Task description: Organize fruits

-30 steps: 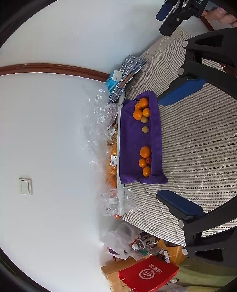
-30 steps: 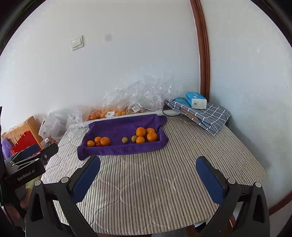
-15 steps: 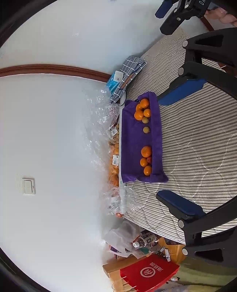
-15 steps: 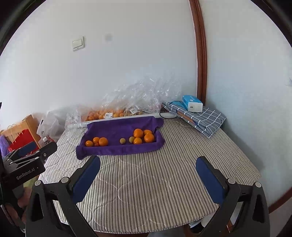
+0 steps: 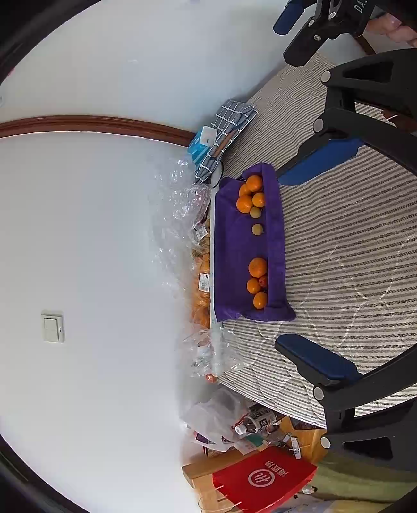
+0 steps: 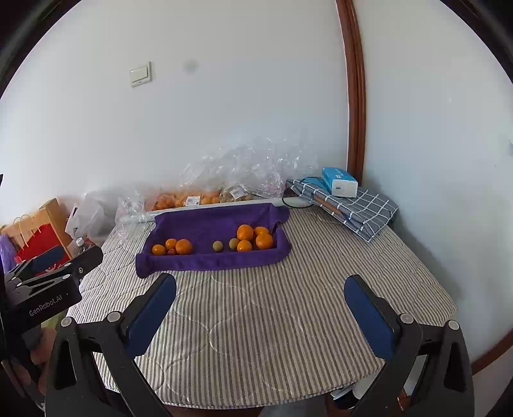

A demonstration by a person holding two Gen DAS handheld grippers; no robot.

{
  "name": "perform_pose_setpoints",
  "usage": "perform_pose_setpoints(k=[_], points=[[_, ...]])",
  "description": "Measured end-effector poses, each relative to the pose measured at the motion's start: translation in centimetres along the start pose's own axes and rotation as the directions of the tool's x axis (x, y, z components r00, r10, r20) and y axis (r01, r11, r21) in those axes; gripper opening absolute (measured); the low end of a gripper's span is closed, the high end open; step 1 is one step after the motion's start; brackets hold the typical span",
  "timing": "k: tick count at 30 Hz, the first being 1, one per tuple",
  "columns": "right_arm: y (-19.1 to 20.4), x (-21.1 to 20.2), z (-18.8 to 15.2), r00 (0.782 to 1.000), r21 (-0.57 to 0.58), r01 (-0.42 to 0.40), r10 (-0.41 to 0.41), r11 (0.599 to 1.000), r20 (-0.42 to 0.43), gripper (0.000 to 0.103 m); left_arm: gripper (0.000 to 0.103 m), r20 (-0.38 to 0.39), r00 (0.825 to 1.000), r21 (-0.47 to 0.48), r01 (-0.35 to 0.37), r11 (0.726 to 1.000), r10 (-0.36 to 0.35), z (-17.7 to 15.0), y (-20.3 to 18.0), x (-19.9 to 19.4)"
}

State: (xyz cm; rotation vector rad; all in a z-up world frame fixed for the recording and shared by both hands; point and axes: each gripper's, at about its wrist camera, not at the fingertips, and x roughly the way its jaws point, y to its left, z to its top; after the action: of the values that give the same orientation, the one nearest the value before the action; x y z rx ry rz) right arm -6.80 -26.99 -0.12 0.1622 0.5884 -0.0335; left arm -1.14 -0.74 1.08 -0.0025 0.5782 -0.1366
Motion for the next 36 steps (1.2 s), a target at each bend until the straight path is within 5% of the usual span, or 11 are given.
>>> perform_pose_setpoints(k=[36], points=[[-0.29,-0.41,-0.31,1.0,0.016,0.015,-0.016,1.0,0.006,0.103,0.094,0.011,1.0,0.024,-0.002,1.0,0.001,-0.04,-0.55,-0.51]])
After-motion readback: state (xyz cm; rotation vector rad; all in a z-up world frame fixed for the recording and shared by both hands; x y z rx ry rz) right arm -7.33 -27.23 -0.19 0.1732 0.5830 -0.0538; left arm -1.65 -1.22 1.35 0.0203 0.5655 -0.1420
